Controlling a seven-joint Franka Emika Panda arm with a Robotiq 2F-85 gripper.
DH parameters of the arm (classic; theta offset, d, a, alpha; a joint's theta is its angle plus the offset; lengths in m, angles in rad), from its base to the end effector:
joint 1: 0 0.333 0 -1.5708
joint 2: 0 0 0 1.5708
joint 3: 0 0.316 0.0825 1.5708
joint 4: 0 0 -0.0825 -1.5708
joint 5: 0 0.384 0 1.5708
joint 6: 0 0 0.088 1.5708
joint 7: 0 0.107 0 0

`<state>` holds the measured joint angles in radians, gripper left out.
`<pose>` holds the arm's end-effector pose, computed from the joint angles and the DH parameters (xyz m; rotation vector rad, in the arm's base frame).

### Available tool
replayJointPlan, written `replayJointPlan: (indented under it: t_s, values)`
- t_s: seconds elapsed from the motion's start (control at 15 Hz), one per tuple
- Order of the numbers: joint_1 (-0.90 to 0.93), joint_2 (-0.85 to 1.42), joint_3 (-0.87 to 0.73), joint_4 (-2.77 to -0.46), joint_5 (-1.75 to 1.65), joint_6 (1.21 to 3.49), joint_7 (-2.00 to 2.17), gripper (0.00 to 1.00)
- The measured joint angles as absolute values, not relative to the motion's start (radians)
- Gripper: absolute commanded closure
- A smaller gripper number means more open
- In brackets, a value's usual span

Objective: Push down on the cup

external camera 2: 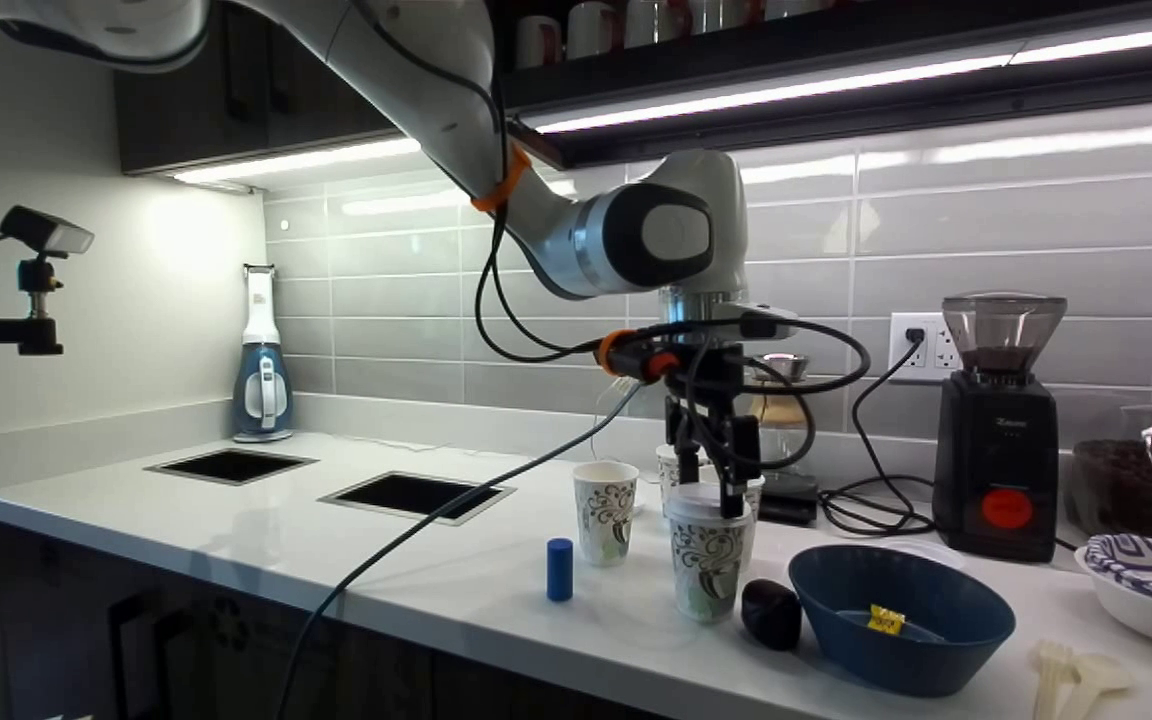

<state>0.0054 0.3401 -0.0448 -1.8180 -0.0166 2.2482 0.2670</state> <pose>0.6454 -0.0238 0.3608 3.0870 -0.4560 0.1452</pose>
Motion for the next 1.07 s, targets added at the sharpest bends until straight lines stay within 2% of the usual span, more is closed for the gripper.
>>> replayJointPlan:
  t_s: [0.33, 1.07]
  values:
    - [0.005, 0.350, -0.045, -1.810, -0.016, 2.248, 0.267, 0.11]
    - [0.005, 0.356, -0.044, -1.802, -0.016, 2.245, 0.267, 0.11]
